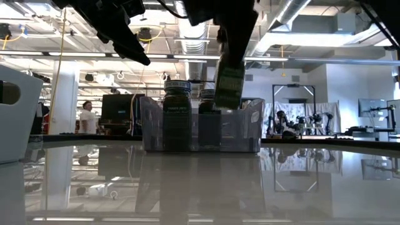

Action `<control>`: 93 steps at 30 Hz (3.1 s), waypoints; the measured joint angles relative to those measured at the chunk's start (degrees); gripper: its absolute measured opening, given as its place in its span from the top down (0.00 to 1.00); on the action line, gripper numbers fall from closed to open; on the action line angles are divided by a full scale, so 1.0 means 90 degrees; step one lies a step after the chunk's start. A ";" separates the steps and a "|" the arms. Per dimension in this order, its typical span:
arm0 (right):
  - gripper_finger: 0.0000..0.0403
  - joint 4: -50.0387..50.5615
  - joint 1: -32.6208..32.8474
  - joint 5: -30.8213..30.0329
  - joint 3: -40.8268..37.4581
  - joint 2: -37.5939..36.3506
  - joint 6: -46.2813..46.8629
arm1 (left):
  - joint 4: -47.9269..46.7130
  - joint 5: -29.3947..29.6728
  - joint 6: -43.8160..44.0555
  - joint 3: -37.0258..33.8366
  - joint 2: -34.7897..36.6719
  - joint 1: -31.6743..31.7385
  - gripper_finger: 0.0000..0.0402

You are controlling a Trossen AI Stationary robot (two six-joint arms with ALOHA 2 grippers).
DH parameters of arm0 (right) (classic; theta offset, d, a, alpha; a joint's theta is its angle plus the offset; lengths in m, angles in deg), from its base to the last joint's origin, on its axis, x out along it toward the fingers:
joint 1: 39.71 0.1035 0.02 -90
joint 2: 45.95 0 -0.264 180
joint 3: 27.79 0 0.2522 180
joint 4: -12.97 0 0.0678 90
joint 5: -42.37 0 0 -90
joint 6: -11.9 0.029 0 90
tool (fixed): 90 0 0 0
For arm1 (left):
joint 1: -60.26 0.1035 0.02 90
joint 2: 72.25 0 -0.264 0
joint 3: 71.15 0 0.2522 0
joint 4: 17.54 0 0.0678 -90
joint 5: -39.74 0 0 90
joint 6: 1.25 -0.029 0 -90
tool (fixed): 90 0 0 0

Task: Sort spices by type
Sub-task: Put the green seasoning bottle into the black bin, then return to Home Position

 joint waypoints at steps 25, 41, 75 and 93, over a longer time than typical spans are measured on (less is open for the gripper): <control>0.43 -0.0815 -0.0097 0.0306 -0.0002 0.0834 -0.0270 | -0.0289 -0.0003 0.0000 0.0000 0.0015 0.0000 0.41; 0.40 -0.0732 -0.0157 0.0314 0.0002 0.0912 -0.0364 | -0.0286 -0.0002 -0.0126 0.0000 0.0015 0.0005 0.41; 0.39 -0.0827 -0.0228 0.0309 0.0000 0.0915 -0.0413 | -0.0286 0.0090 -0.0146 0.0000 0.0015 0.0005 0.41; 0.24 -0.0743 -0.0246 0.0289 -0.0010 0.0622 -0.0414 | -0.0289 0.0092 -0.0128 0.0000 0.0012 0.0002 0.41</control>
